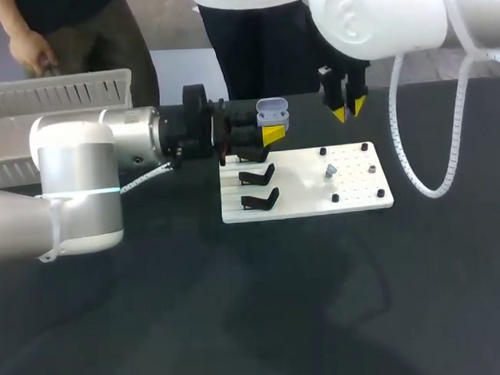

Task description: Pick up each earbud case from the left stands, insert the matching earbuds, close the lid, and place the case in the box.

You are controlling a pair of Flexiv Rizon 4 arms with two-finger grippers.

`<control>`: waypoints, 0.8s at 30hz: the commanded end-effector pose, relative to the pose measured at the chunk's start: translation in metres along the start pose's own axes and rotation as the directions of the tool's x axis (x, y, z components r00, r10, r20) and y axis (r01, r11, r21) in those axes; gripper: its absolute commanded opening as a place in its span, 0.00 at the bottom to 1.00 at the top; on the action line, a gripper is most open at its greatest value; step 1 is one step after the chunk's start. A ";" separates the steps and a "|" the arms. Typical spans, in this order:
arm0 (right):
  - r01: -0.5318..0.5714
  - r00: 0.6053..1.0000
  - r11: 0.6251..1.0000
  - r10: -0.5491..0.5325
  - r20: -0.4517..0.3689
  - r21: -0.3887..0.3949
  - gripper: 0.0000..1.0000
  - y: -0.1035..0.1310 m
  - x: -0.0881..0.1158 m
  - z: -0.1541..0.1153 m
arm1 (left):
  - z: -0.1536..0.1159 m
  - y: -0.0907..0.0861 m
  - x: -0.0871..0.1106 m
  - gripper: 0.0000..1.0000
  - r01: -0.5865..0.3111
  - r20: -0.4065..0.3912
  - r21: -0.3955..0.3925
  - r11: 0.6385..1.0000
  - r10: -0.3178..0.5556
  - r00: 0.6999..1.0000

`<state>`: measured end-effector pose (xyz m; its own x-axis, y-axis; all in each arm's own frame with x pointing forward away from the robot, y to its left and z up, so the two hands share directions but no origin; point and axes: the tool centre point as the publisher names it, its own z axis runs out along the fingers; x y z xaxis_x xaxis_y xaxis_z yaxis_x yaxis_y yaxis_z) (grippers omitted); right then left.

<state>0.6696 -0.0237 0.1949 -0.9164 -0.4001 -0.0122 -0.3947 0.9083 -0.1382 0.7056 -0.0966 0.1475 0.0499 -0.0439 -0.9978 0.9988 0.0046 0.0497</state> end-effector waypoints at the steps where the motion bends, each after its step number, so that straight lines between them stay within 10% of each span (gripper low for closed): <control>1: -0.009 1.000 1.000 0.009 0.021 -0.001 0.00 -0.001 0.003 -0.001 | 0.000 0.000 0.000 0.00 -0.002 0.002 -0.002 1.000 0.002 1.000; 15: -0.101 0.994 0.994 0.103 -0.045 0.044 0.00 0.000 0.000 0.000 | 0.000 0.000 0.000 0.00 -0.002 0.002 -0.002 1.000 0.002 1.000; 19: -0.491 0.870 0.869 0.492 -0.017 0.059 0.00 0.008 0.001 -0.029 | 0.000 0.000 0.000 0.00 -0.002 0.002 -0.002 1.000 0.002 1.000; 24: -0.703 0.710 0.708 0.704 0.023 0.063 0.00 0.022 0.004 -0.048 | 0.000 0.000 0.000 0.00 -0.002 0.002 -0.002 1.000 0.002 1.000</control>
<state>0.6560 -0.0094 0.2291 -0.9909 -0.1249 -0.0499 -0.1162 0.9819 -0.1494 0.7057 -0.0966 0.1475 0.0499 -0.0438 -0.9978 0.9988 0.0046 0.0497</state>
